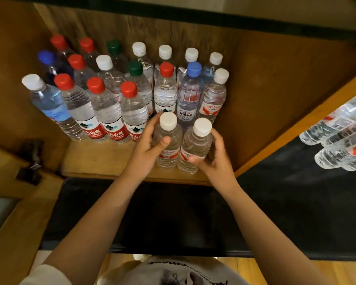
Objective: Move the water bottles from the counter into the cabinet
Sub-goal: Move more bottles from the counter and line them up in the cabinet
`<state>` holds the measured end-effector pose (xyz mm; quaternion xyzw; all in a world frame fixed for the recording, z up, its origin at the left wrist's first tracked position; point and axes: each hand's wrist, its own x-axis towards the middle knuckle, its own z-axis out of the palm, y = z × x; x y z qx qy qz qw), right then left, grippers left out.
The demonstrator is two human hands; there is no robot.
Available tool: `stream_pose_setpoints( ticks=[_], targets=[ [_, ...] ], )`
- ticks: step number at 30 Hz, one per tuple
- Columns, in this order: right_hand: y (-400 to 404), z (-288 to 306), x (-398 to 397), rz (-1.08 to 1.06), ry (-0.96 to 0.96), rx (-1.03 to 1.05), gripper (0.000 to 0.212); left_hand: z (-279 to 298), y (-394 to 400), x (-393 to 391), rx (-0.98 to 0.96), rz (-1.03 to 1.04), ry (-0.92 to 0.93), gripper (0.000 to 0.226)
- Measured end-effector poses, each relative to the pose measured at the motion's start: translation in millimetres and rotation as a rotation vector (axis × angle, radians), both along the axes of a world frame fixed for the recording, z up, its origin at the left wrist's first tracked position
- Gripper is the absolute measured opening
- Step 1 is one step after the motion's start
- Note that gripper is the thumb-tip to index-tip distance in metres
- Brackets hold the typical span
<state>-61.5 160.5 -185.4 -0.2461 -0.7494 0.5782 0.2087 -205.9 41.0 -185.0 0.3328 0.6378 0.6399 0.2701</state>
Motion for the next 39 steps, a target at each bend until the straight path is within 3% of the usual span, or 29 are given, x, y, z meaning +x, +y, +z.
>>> stream_pose_setpoints(
  ticks=[4, 6, 12, 20, 25, 31, 34, 39],
  targets=[
    [-10, -15, 5, -0.028, -0.041, -0.055, 0.094, -23, -14, 9, -0.06, 0.009, -0.068, 0.09],
    [-13, -25, 6, -0.046, -0.102, -0.087, 0.096, -37, -16, 17, -0.098, 0.056, -0.076, 0.086],
    [-10, -36, -6, -0.135, -0.192, -0.03, 0.073, -62, -3, 25, -0.264, 0.385, -0.084, 0.059],
    [1, -33, -33, -0.166, -0.179, -0.064, 0.07, -68, 13, 12, -0.28, 0.576, -0.045, 0.05],
    [12, -29, -58, -0.249, -0.174, -0.178, 0.068, -67, 31, 2, -0.267, 0.667, -0.11, 0.05],
    [22, -28, -78, -0.278, -0.199, -0.245, 0.049, -70, 37, -8, -0.32, 0.73, -0.152, 0.041],
    [24, -29, -82, -0.276, -0.201, -0.25, 0.046, -65, 46, -6, -0.202, 0.894, -0.228, 0.033],
    [25, -31, -85, -0.285, -0.218, -0.244, 0.048, -62, 55, -4, -0.222, 1.007, -0.26, 0.029]
  ],
)
